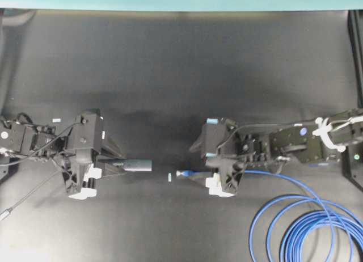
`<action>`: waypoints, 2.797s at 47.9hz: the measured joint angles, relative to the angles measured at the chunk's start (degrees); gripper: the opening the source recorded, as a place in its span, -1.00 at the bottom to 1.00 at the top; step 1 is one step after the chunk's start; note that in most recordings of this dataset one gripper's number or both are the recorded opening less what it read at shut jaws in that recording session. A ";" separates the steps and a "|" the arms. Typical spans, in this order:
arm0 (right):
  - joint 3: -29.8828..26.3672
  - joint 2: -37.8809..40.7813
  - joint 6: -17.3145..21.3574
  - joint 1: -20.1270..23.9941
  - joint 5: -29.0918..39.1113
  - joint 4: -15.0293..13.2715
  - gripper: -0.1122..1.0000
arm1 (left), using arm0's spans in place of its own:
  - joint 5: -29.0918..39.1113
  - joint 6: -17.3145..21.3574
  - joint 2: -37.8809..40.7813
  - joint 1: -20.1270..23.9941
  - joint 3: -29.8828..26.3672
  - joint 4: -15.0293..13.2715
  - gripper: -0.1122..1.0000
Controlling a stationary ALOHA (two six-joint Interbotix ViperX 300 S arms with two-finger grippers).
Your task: Insert the LAN cable into the hub.
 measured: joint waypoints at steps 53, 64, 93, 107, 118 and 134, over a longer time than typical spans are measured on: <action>0.62 0.70 0.35 2.55 2.46 0.18 0.23 | -0.09 -0.53 0.00 0.09 0.09 0.00 -0.29; 0.62 0.70 0.62 2.55 4.04 0.26 -0.15 | 0.00 -0.79 0.00 0.09 0.09 0.00 -0.29; -1.32 -1.67 4.92 3.25 8.00 0.62 -0.56 | -0.09 -0.44 0.18 0.62 0.00 0.00 -0.29; -3.60 -3.69 5.01 2.55 8.00 0.53 -0.56 | 0.00 -0.09 0.35 1.32 -0.26 0.00 -0.29; -6.77 -3.52 5.01 1.14 8.00 0.53 -0.56 | 0.00 0.44 1.23 1.32 -1.14 0.00 -0.29; -7.56 -3.43 5.01 -0.70 7.21 0.53 -0.56 | 0.09 0.97 3.25 1.32 -2.20 0.00 -0.29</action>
